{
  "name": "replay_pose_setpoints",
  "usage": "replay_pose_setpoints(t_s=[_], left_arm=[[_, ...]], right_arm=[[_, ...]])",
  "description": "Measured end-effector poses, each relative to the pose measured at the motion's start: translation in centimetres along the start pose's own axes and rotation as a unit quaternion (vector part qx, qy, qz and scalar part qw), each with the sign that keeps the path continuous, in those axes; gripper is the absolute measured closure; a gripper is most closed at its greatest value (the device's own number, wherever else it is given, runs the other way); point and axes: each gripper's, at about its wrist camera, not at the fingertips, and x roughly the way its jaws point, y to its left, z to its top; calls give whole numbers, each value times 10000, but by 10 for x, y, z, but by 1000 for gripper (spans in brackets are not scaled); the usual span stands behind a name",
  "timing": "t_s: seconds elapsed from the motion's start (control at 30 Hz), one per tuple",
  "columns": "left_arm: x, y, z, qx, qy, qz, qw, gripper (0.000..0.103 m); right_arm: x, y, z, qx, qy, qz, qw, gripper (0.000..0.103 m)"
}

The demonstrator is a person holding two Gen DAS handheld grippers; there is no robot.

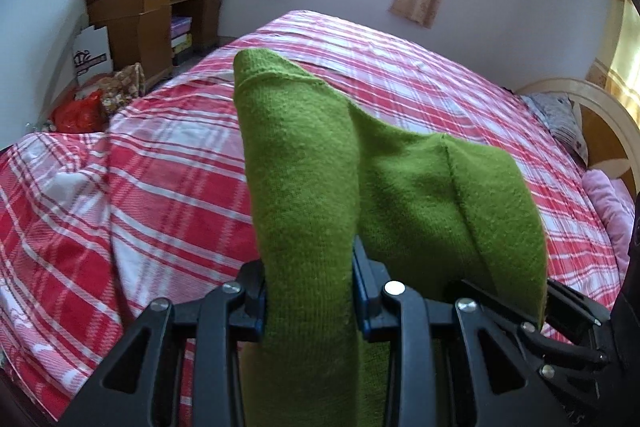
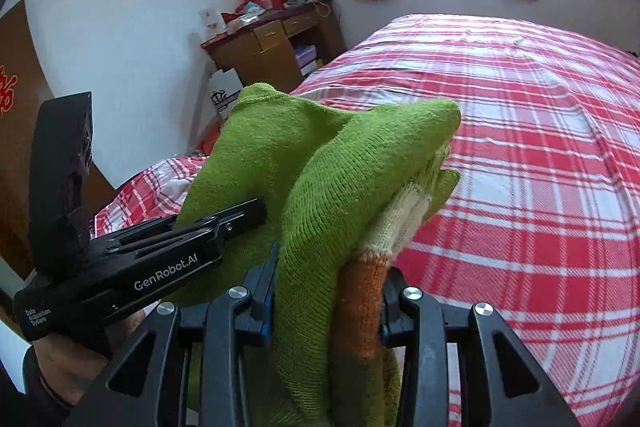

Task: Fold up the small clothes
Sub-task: 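Carry the folded green sweater with both tools toward the bed corner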

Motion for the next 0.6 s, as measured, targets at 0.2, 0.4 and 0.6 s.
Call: replay_pose_setpoints(t_s=[0.2, 0.4, 0.6], left_arm=[[-3, 26, 7, -127, -118, 203, 9996, 70], [-2, 46, 17, -210, -212, 407, 9987, 70], [6, 62, 28, -279, -261, 574, 9976, 70]], right_arm=[[20, 18, 11, -190, 26, 185, 9996, 65], [38, 35, 22, -329, 31, 332, 9989, 65], [60, 48, 38, -418, 25, 444, 9981, 65]])
